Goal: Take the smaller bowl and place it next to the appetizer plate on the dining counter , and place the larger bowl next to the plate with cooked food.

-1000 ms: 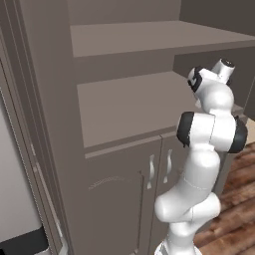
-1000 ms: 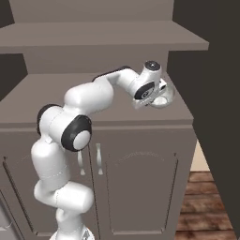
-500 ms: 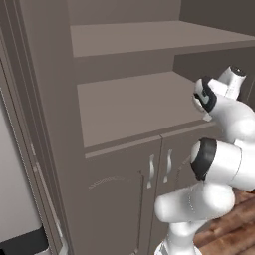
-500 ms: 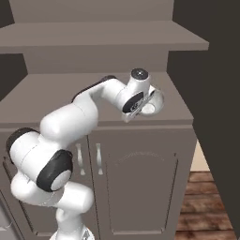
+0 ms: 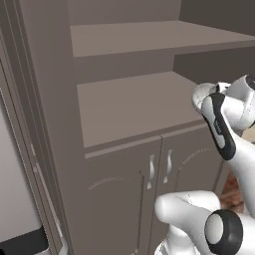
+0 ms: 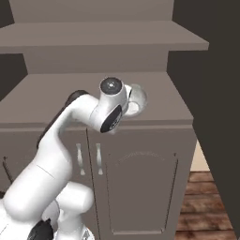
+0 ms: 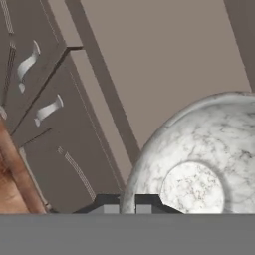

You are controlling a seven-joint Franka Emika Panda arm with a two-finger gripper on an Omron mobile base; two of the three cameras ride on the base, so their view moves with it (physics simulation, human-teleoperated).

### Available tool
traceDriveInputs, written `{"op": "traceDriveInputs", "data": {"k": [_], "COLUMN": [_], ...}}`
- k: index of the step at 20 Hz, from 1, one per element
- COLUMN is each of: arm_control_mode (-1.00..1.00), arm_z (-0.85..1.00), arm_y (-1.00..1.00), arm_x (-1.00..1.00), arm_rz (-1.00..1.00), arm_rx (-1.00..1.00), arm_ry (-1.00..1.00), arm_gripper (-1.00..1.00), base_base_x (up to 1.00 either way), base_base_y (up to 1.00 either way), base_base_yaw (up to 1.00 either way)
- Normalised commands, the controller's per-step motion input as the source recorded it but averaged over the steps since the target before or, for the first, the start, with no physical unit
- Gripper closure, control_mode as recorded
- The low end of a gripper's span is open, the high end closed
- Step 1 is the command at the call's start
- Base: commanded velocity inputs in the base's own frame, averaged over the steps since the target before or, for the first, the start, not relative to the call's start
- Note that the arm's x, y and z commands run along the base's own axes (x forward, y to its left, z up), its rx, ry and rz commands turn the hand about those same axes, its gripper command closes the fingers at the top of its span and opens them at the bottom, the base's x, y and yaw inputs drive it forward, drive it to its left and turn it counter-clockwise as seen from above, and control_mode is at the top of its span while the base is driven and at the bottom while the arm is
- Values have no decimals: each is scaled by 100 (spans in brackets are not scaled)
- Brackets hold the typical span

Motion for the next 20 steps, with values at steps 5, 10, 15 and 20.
{"op": "traceDriveInputs", "data": {"k": [5, 10, 15, 20], "arm_control_mode": [-100, -100, -100, -100], "arm_z": [41, 30, 18, 29], "arm_y": [10, 25, 42, 3], "arm_x": [-94, -71, -46, -49], "arm_rz": [45, 59, 42, 9], "arm_rx": [-7, -25, -40, -33], "arm_ry": [-6, -1, 1, -25], "arm_gripper": [100, 100, 100, 100], "base_base_x": [0, 0, 0, 0], "base_base_y": [0, 0, 0, 0], "base_base_yaw": [0, 0, 0, 0]}}
